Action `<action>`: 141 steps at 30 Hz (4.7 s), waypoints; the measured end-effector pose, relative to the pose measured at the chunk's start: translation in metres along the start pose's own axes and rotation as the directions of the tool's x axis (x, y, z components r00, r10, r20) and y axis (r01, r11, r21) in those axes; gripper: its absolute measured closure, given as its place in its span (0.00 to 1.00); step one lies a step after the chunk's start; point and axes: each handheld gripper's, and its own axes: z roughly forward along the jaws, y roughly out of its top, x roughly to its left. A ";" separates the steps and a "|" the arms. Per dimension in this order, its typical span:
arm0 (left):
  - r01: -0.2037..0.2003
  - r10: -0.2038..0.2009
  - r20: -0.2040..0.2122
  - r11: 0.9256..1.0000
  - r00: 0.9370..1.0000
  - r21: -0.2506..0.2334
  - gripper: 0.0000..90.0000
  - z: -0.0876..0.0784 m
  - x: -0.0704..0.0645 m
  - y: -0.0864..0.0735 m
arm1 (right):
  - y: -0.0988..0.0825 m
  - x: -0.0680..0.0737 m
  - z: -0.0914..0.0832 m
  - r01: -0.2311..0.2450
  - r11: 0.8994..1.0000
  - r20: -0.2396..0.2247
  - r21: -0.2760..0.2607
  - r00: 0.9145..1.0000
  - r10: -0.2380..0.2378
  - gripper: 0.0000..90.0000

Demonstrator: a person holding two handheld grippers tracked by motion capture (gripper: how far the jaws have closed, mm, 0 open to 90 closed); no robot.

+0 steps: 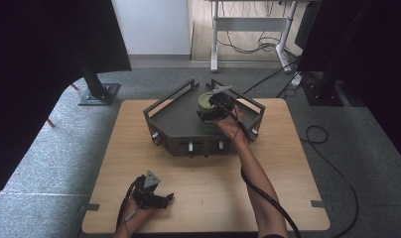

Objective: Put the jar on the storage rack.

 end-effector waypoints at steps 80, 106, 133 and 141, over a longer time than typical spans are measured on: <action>0.000 0.000 0.000 1.000 1.000 0.000 0.02 0.000 -0.001 0.000 | -0.052 0.010 -0.091 0.023 0.995 0.043 -0.095 0.999 -0.019 0.02; -0.001 0.001 -0.002 1.000 1.000 -0.001 0.02 0.000 -0.001 0.000 | -0.078 0.010 -0.117 0.005 0.993 0.055 -0.116 0.999 0.001 0.02; -0.001 0.001 -0.002 1.000 1.000 0.000 0.02 0.000 -0.001 0.000 | -0.115 0.007 -0.134 -0.034 0.992 0.064 -0.123 0.997 0.042 0.01; -0.001 0.001 -0.002 1.000 1.000 0.000 0.02 0.000 -0.001 0.000 | -0.127 0.007 -0.139 -0.041 0.992 0.074 -0.123 0.996 0.050 0.01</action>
